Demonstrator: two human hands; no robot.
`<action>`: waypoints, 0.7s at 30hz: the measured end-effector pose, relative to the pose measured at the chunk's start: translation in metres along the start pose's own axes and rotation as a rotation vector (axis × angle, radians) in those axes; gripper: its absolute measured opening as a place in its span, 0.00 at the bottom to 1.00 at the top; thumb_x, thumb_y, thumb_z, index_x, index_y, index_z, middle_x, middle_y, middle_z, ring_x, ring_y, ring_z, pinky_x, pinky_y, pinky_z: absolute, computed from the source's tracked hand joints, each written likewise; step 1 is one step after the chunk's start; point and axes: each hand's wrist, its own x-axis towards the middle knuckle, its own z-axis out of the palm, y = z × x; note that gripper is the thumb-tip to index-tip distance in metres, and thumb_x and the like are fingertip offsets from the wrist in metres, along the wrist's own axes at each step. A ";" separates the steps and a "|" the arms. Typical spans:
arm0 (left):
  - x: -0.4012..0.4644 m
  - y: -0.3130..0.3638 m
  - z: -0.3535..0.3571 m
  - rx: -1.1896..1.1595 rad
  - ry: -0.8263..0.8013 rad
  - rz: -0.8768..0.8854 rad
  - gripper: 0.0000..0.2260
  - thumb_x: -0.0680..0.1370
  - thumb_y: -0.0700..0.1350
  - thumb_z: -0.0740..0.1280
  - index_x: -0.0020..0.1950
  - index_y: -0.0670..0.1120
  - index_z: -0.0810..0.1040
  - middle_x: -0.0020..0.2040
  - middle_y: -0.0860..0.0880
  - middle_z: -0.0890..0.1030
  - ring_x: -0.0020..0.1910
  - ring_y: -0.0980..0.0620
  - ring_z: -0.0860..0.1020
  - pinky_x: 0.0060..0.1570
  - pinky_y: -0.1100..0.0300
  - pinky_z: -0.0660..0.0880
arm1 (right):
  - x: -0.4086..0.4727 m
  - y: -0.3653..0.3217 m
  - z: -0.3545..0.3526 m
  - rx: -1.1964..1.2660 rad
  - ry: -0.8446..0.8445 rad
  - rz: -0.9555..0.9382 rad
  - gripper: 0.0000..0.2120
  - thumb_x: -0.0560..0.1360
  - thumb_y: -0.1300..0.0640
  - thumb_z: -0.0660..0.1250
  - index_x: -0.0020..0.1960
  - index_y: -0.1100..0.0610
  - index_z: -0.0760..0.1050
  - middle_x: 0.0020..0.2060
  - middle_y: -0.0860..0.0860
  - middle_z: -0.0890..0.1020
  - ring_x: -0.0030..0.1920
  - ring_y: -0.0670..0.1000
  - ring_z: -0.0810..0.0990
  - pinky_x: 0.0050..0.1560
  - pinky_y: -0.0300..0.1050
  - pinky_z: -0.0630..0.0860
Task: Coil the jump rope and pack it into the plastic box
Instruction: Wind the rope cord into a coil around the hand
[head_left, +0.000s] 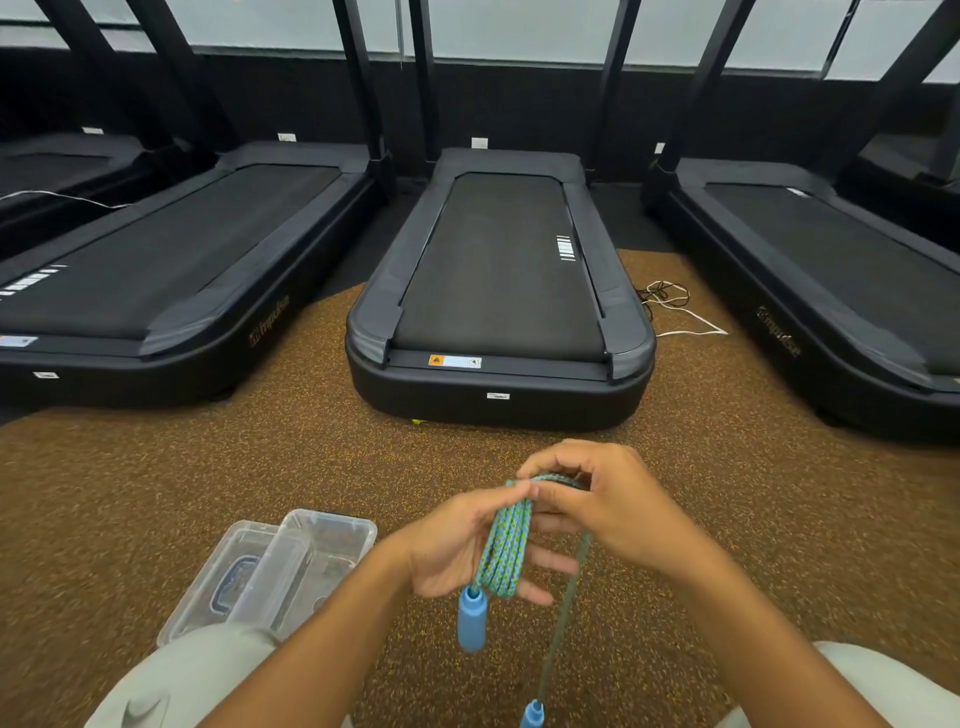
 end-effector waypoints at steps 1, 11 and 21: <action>-0.001 0.000 0.000 0.015 -0.003 -0.006 0.25 0.84 0.55 0.56 0.76 0.41 0.69 0.73 0.39 0.75 0.65 0.36 0.77 0.57 0.40 0.79 | 0.000 0.001 -0.001 0.008 -0.002 0.006 0.06 0.76 0.59 0.76 0.50 0.50 0.87 0.46 0.43 0.87 0.46 0.39 0.86 0.46 0.33 0.80; -0.004 0.005 0.000 0.018 -0.089 -0.073 0.22 0.84 0.51 0.56 0.72 0.38 0.73 0.70 0.39 0.77 0.63 0.38 0.80 0.60 0.39 0.77 | 0.007 0.020 -0.003 0.094 -0.044 0.034 0.07 0.78 0.59 0.74 0.51 0.49 0.88 0.45 0.46 0.90 0.48 0.45 0.88 0.54 0.46 0.83; -0.005 0.007 -0.005 -0.070 -0.173 -0.036 0.25 0.81 0.51 0.57 0.73 0.37 0.72 0.72 0.39 0.75 0.64 0.37 0.78 0.61 0.37 0.75 | 0.007 0.048 0.013 0.138 -0.025 0.123 0.09 0.80 0.61 0.70 0.55 0.52 0.87 0.49 0.49 0.90 0.53 0.52 0.88 0.58 0.52 0.84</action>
